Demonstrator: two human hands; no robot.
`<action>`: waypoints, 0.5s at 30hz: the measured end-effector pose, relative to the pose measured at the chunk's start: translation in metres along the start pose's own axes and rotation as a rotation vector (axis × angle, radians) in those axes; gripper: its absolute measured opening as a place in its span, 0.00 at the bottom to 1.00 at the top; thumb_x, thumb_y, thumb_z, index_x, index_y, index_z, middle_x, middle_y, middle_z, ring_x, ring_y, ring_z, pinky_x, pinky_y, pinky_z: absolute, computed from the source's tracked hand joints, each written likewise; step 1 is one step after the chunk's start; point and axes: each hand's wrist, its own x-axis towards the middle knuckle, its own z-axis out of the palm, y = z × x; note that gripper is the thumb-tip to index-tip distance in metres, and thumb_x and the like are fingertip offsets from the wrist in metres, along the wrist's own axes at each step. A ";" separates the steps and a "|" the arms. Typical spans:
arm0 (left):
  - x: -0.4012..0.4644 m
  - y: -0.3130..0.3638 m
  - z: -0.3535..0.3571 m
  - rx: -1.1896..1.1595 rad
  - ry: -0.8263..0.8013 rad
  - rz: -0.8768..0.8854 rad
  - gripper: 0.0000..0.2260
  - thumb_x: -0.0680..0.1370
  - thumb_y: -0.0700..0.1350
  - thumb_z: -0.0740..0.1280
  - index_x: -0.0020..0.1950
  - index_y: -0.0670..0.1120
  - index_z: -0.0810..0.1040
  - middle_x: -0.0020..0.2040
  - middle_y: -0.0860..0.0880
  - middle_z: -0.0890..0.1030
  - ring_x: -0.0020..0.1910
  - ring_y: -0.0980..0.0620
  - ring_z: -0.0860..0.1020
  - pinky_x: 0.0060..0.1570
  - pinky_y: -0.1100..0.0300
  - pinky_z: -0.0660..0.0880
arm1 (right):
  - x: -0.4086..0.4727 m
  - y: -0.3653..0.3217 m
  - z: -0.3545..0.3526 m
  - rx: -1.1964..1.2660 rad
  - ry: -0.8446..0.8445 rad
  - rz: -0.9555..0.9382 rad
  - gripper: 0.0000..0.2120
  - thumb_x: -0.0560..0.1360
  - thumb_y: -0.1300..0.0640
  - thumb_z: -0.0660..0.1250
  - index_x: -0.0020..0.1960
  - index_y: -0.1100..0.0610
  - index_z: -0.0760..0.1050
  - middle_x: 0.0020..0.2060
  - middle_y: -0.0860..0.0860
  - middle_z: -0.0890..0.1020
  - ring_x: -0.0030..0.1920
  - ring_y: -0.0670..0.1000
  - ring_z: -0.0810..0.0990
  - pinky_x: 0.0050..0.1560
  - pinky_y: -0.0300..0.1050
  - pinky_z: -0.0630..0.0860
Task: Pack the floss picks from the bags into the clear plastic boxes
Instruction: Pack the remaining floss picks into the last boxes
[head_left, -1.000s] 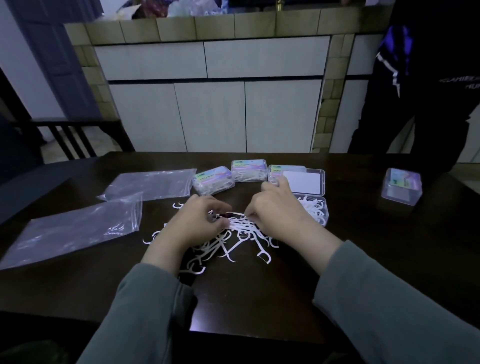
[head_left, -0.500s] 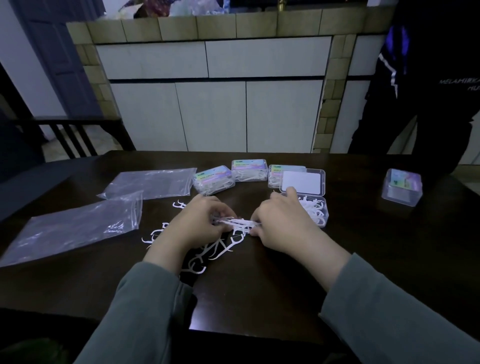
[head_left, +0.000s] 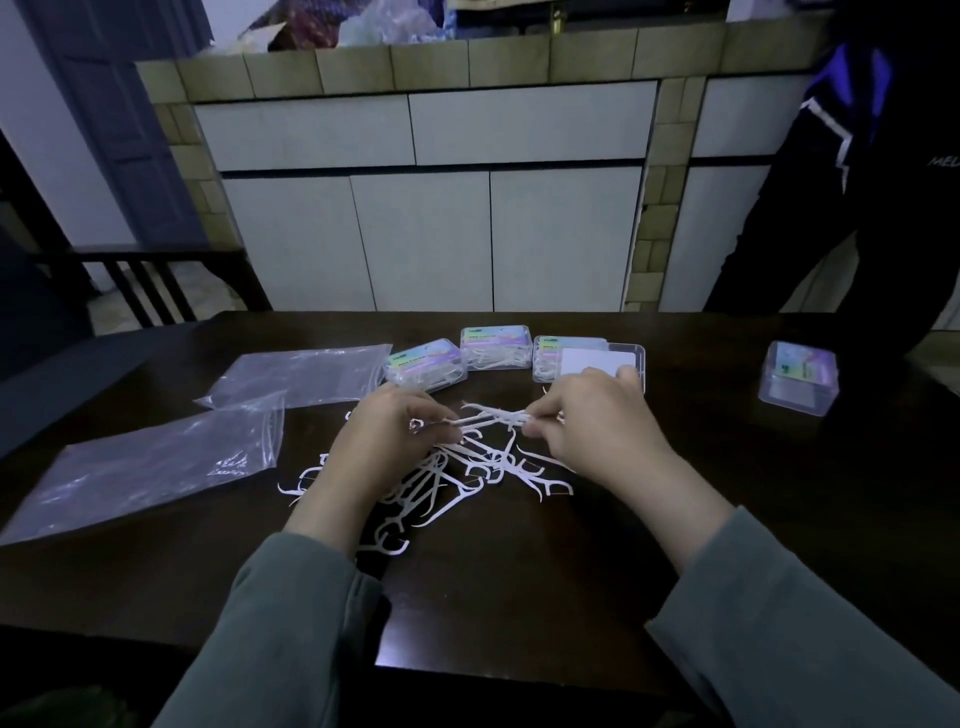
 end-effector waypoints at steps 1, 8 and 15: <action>-0.001 0.002 -0.001 -0.039 0.017 -0.023 0.05 0.70 0.49 0.75 0.45 0.52 0.86 0.42 0.60 0.80 0.47 0.58 0.74 0.44 0.65 0.68 | 0.000 0.004 -0.003 0.033 0.017 0.012 0.09 0.78 0.45 0.65 0.54 0.42 0.82 0.51 0.45 0.82 0.57 0.50 0.72 0.55 0.47 0.56; 0.003 0.014 -0.003 -0.281 0.115 -0.170 0.02 0.71 0.46 0.75 0.43 0.52 0.86 0.40 0.60 0.82 0.41 0.65 0.78 0.39 0.71 0.72 | -0.001 0.045 -0.020 0.165 0.083 0.185 0.11 0.77 0.43 0.66 0.56 0.43 0.82 0.59 0.41 0.80 0.62 0.48 0.68 0.56 0.45 0.58; 0.030 0.047 0.005 -0.315 0.178 -0.196 0.03 0.70 0.50 0.76 0.42 0.54 0.85 0.43 0.56 0.83 0.44 0.58 0.77 0.40 0.62 0.72 | 0.001 0.066 -0.015 -0.177 -0.062 0.204 0.10 0.76 0.43 0.67 0.53 0.43 0.82 0.49 0.44 0.83 0.55 0.49 0.74 0.55 0.50 0.58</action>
